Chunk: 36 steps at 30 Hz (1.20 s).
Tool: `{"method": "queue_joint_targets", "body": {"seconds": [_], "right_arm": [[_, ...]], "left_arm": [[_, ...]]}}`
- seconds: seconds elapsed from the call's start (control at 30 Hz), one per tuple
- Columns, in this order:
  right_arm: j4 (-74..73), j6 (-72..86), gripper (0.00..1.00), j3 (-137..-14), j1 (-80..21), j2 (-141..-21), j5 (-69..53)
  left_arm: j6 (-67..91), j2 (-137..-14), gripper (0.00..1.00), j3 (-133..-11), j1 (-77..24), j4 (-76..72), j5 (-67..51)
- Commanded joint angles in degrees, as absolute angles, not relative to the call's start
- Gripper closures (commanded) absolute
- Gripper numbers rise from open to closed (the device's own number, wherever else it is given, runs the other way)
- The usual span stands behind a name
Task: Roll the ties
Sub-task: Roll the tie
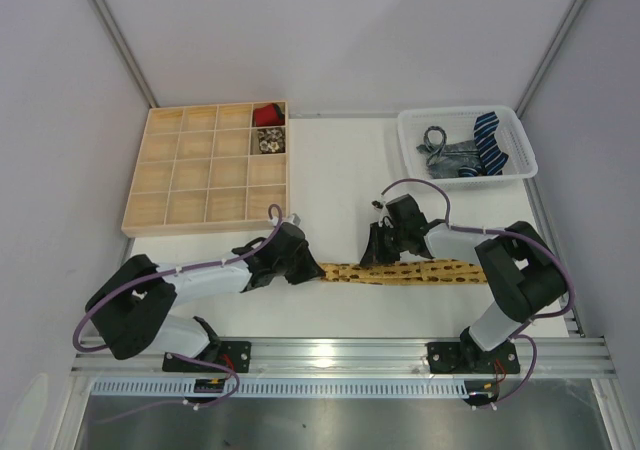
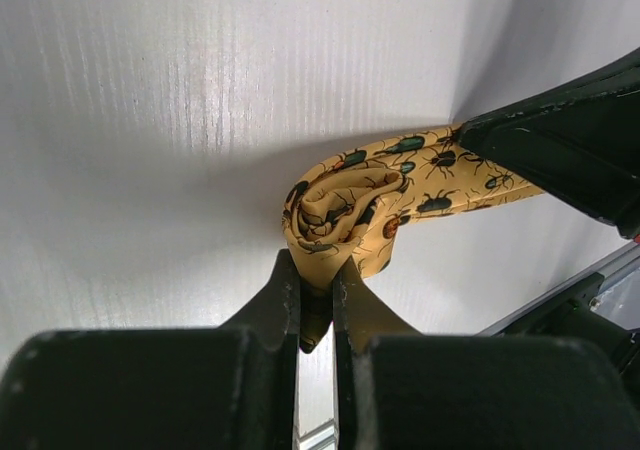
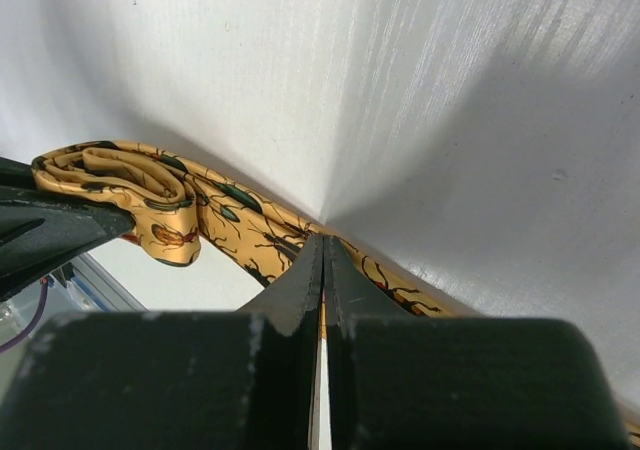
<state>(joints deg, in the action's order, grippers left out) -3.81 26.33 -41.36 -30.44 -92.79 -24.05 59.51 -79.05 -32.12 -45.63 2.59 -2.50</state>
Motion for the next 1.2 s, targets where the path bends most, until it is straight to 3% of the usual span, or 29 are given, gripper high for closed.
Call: {"method": "queue_joint_targets", "body": {"seconds": [0.0, 0.6, 1.17], "right_arm": [[-5.28, 25.05, 1.00, -40.34, -30.50, -94.57, -20.48], [-12.83, 25.05, 1.00, -52.03, -37.08, -91.58, -23.20], [-6.07, 27.95, 1.00, -52.12, -42.36, -97.99, -24.87]], "left_arm": [[59.77, -77.86, 1.00, -32.34, -45.53, 3.59, 0.96], [57.92, -81.83, 0.99, -35.59, -47.37, 6.59, 2.37], [57.66, -80.07, 1.00, -37.44, -48.43, 9.41, 3.17]]}}
